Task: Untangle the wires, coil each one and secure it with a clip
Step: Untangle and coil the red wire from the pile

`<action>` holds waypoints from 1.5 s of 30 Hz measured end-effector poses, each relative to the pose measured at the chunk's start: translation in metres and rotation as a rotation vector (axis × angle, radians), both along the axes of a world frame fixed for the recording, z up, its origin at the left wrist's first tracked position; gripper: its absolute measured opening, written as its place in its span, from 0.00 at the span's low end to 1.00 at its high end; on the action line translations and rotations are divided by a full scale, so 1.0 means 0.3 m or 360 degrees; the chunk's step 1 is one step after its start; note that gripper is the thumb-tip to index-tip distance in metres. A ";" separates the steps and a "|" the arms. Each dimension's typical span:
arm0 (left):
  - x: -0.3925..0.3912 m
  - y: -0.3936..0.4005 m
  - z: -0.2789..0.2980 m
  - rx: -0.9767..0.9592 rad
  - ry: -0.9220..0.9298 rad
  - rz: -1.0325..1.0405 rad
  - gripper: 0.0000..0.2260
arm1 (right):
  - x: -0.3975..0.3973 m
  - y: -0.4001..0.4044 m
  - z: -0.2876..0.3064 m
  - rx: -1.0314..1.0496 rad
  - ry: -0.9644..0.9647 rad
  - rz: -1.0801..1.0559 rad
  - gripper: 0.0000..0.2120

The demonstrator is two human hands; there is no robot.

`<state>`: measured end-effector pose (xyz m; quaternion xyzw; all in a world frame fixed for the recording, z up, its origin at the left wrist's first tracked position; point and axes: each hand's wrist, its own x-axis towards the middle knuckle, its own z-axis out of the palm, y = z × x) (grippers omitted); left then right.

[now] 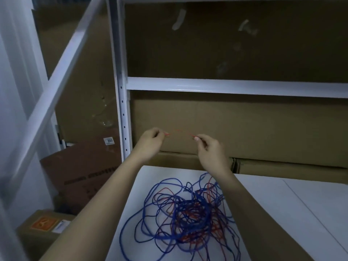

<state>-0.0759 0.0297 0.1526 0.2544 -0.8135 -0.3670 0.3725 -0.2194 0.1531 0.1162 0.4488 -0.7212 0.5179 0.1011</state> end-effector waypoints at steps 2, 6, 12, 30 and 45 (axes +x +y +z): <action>-0.014 -0.006 -0.037 0.0062 -0.0068 -0.0093 0.12 | 0.017 -0.007 -0.026 0.0042 0.0070 -0.0079 0.12; -0.049 -0.037 -0.149 0.0399 -0.0226 -0.0283 0.12 | 0.028 -0.026 -0.091 0.0269 0.0171 -0.0179 0.14; -0.075 -0.064 -0.255 0.1029 0.0071 -0.0384 0.11 | 0.000 -0.066 -0.177 0.0141 0.0315 -0.0228 0.10; -0.090 -0.191 -0.466 0.1324 0.0834 -0.0366 0.12 | 0.073 -0.307 -0.371 0.0764 0.0820 0.0191 0.14; -0.110 -0.230 -0.483 0.0462 0.0073 -0.0485 0.11 | -0.001 -0.281 -0.358 0.0239 0.0477 0.0235 0.11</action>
